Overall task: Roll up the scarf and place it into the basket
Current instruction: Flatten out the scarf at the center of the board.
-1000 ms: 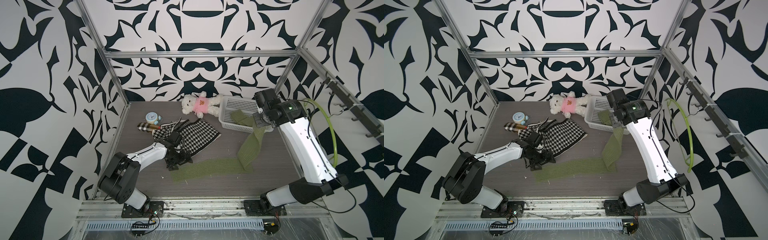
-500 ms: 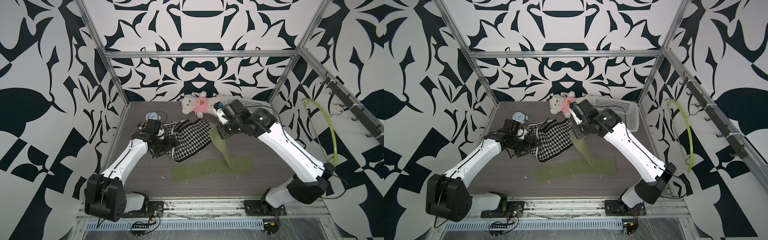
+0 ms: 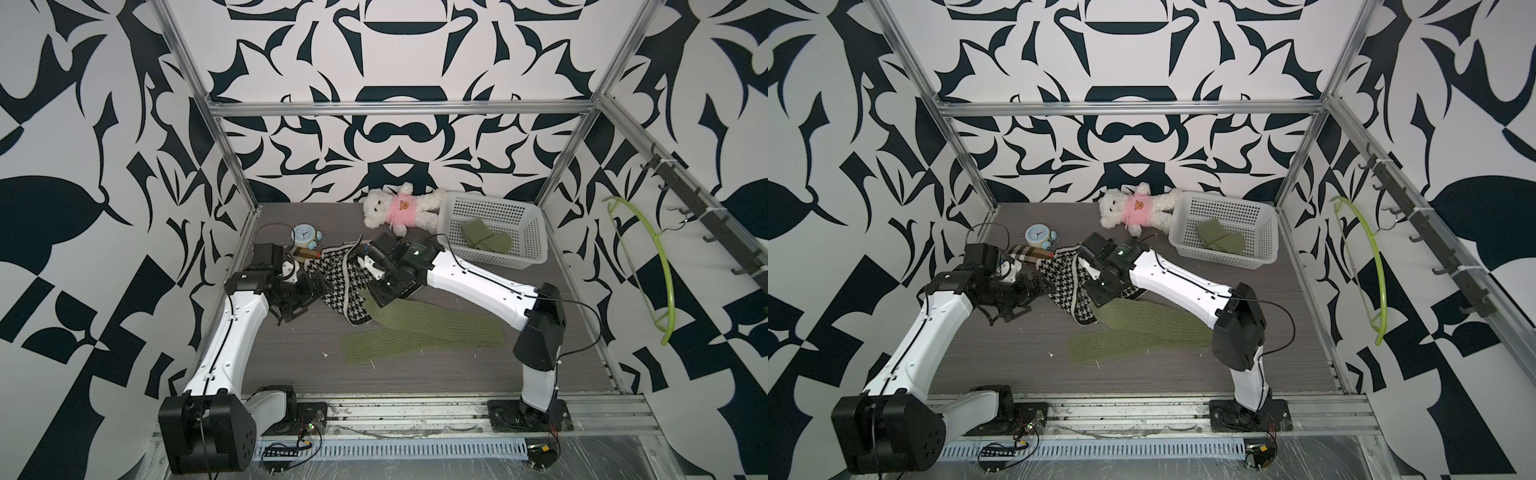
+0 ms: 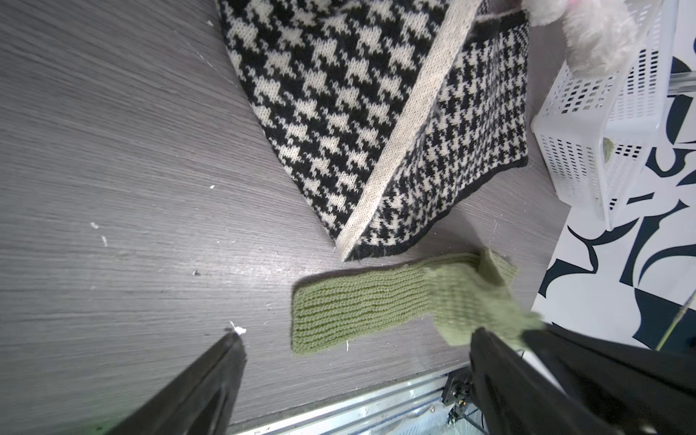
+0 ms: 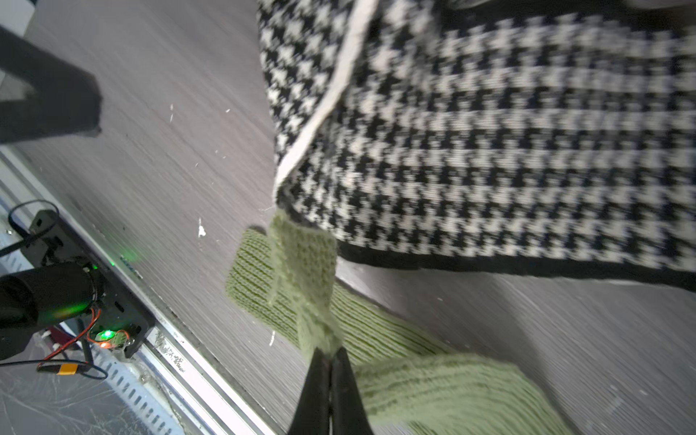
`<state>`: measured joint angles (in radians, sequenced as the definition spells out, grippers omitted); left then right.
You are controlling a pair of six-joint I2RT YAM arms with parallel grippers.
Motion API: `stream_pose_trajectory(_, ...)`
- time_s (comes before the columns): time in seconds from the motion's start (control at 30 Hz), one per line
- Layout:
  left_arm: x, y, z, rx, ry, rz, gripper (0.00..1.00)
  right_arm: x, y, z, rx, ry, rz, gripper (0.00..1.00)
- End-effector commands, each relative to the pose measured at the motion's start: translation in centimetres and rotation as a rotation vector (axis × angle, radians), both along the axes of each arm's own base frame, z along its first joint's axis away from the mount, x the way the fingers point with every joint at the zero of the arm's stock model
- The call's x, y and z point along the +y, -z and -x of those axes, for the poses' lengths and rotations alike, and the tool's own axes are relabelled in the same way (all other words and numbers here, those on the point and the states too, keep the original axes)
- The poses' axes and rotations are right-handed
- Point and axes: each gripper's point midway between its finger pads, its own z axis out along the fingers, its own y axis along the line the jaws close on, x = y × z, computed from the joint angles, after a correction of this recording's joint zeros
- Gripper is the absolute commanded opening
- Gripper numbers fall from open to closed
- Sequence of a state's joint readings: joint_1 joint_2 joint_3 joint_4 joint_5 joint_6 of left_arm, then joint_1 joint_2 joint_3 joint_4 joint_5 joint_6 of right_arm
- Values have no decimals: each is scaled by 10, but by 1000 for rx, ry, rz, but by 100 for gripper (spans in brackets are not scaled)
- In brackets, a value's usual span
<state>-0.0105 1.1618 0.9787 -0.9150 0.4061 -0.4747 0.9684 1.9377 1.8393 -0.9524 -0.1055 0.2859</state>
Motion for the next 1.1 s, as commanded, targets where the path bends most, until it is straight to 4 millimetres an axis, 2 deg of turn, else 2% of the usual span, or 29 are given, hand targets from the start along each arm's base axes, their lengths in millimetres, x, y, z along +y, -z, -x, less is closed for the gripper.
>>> stream_pose_trajectory(0.0, -2, 5, 12, 33, 23, 17, 99, 18, -31, 18, -13, -64, -68, 0)
stream_pose_trajectory(0.27, -3, 8, 9, 36, 25, 23, 99, -3, -38, 57, 3, -129, -16, 0)
stream_pose_trajectory(0.43, -5, 8, 9, 39, 11, 37, 99, -3, -31, 79, 48, -193, 0, 0)
stream_pose_trajectory(0.6, -5, 10, 10, 47, -2, 47, 99, 15, -28, 98, 80, -285, -10, 0)
stream_pose_trajectory(0.8, -4, 9, 9, 45, -3, 41, 99, 42, 2, 116, 181, -377, -5, 0)
stream_pose_trajectory(0.93, -5, 10, 7, 46, -8, 45, 99, 70, 14, 105, 160, -372, -48, 0)
stream_pose_trajectory(1.07, -6, 8, 7, 49, -4, 51, 99, 91, 23, 94, 160, -383, -66, 0)
